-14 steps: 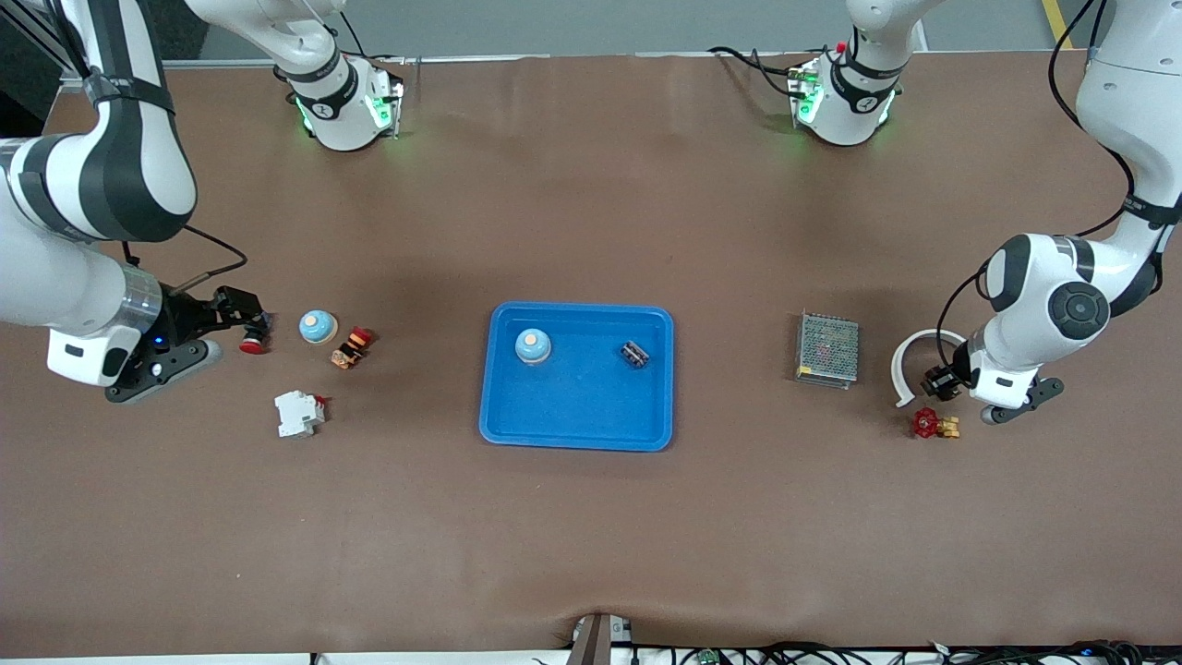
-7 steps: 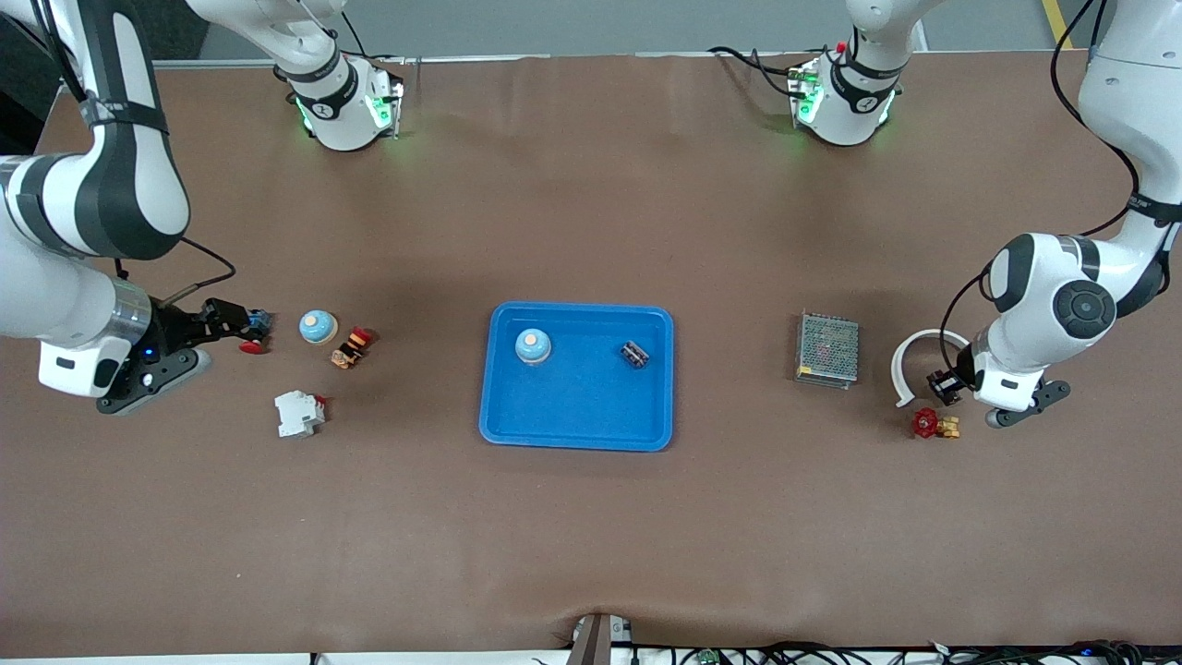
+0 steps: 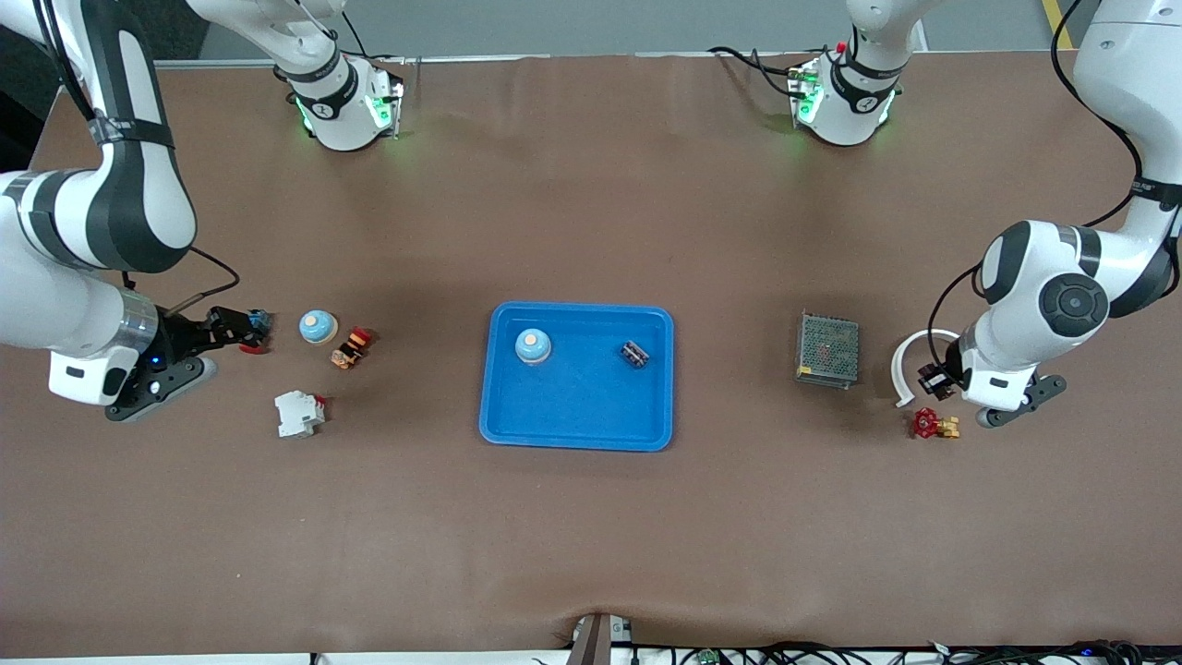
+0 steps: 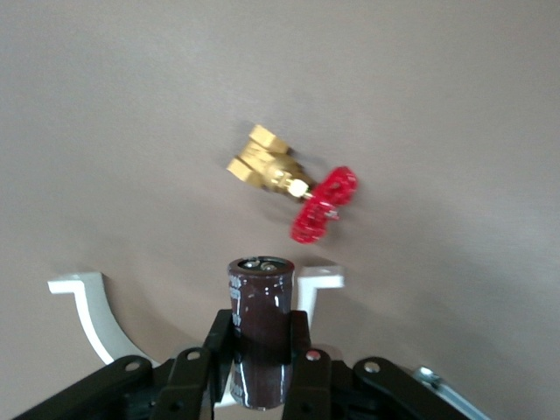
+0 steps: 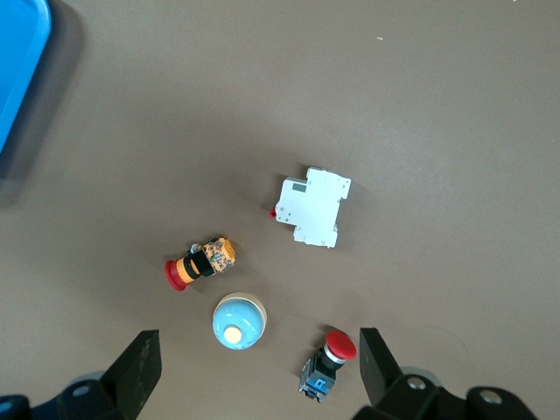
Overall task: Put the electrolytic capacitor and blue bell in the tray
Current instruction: 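Grasp the second blue bell with the right gripper while the left gripper lifts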
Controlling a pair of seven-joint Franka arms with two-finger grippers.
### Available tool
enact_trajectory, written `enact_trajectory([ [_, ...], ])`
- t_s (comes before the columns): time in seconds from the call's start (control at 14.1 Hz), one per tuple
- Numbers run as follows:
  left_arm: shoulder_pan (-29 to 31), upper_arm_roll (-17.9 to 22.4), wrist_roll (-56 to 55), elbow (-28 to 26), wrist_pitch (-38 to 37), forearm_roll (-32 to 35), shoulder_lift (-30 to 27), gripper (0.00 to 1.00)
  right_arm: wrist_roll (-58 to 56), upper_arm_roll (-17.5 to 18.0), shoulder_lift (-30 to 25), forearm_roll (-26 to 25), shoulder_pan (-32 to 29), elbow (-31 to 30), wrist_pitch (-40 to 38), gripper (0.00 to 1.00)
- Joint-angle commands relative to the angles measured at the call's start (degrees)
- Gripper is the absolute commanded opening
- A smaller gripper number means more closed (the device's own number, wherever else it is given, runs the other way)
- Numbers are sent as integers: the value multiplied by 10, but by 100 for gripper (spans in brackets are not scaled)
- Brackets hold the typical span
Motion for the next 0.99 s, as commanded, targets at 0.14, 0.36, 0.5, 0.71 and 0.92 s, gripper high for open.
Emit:
enact_trajectory([
  [0.14, -53, -26, -97, 90, -64, 1, 32, 0, -58, 11, 20, -5, -29, -30, 58, 100],
  [0.36, -107, -25, -177, 137, -71, 0, 63, 0, -114, 10, 23, -6, -35, -93, 143, 100],
  [0.5, -125, -26, -200, 160, -78, 0, 78, 0, -114, 10, 28, -6, -34, -116, 160, 100],
  [0.71, -161, -25, -238, 194, -78, -14, 97, 0, -115, 11, 36, -5, -29, -149, 191, 100],
  [0.92, -207, -25, -274, 231, -78, -36, 121, 0, -119, 12, 36, -5, -29, -187, 219, 100],
])
